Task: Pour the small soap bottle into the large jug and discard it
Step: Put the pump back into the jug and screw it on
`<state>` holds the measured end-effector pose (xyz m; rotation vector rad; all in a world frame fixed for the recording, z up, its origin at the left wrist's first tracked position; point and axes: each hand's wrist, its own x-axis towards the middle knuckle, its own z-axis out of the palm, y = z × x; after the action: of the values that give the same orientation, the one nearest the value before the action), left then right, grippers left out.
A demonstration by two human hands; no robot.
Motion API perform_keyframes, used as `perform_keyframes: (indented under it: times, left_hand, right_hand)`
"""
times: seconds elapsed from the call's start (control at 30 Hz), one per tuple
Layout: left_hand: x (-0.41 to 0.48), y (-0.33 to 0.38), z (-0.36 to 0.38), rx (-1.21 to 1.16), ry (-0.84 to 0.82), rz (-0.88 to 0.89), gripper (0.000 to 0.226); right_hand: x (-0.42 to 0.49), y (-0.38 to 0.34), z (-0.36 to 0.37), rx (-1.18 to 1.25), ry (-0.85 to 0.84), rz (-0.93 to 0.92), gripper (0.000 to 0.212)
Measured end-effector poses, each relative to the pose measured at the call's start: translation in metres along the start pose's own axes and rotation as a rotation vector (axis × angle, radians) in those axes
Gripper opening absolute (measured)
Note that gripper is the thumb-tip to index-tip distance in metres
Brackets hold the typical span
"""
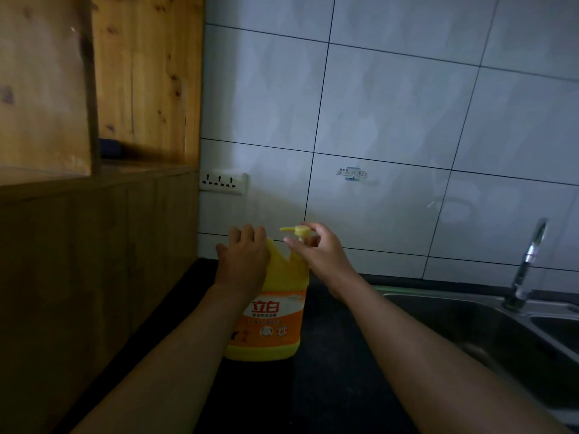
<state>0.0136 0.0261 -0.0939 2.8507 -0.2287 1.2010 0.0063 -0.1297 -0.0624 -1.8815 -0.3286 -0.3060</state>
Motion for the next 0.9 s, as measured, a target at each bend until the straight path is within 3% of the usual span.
perform_keyframes:
  times: [0.17, 0.23, 0.37, 0.6, 0.9]
  left_hand:
    - [-0.001, -0.003, 0.0, -0.038, -0.009, -0.012, 0.035]
    - [-0.002, -0.003, 0.0, -0.134, 0.006, -0.029, 0.026]
    - [0.002, 0.001, -0.002, -0.373, 0.051, -0.138, 0.033]
    - [0.006, 0.008, 0.0, -0.504, 0.08, -0.145, 0.025]
    - [0.002, 0.011, 0.003, -0.597, 0.032, -0.106, 0.025]
  right_hand:
    - [-0.009, 0.015, -0.009, -0.015, -0.096, 0.012, 0.037]
    - [-0.01, 0.017, -0.011, -0.053, -0.085, -0.014, 0.034]
    - [-0.007, 0.013, -0.013, -0.132, -0.081, 0.002, 0.026]
    - [-0.005, 0.016, -0.023, -0.185, -0.053, -0.01, 0.02]
    - [-0.004, 0.024, -0.031, -0.222, 0.001, 0.011, 0.028]
